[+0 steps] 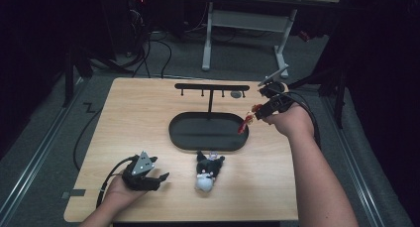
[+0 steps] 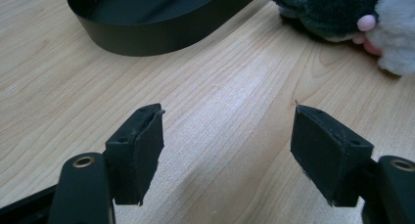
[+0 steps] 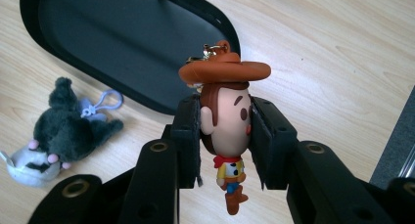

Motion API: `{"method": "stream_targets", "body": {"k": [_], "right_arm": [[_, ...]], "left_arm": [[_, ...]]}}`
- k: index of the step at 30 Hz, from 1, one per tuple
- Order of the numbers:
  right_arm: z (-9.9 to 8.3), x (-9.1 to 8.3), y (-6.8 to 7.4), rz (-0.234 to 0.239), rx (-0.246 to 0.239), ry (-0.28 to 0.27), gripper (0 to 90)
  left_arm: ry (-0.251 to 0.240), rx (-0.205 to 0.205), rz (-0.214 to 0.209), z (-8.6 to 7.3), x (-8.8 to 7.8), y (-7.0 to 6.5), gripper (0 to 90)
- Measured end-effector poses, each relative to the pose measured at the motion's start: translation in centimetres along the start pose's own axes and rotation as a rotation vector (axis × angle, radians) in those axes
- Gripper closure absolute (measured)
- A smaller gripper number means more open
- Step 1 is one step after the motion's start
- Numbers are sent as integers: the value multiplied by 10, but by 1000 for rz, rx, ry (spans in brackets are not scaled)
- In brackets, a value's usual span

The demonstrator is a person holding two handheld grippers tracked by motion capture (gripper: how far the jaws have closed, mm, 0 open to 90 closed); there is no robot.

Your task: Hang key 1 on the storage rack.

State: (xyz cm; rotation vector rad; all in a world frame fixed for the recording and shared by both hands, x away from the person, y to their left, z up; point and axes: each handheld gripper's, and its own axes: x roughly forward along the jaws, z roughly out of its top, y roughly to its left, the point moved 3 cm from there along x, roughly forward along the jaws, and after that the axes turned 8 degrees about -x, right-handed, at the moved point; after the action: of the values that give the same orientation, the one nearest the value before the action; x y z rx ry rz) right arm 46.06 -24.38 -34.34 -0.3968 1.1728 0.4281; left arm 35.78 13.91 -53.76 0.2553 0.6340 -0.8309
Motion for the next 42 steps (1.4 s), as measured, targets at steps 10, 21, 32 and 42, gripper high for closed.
{"method": "stream_targets", "body": {"k": [10,21,32,42], "right_arm": [[12,-1,-3,-2,9,-20,666],[29,-4,-5,-13,10,-38,666],[41,-2,-9,-20,20,-48,667],[48,-1,-9,-21,17,-56,667]], "left_arm": [[-2,-2,0,0,-1,1,285],[1,-1,-1,-1,0,1,286],[0,-4,-4,-1,0,2,286],[1,-6,-8,-1,0,2,286]]}}
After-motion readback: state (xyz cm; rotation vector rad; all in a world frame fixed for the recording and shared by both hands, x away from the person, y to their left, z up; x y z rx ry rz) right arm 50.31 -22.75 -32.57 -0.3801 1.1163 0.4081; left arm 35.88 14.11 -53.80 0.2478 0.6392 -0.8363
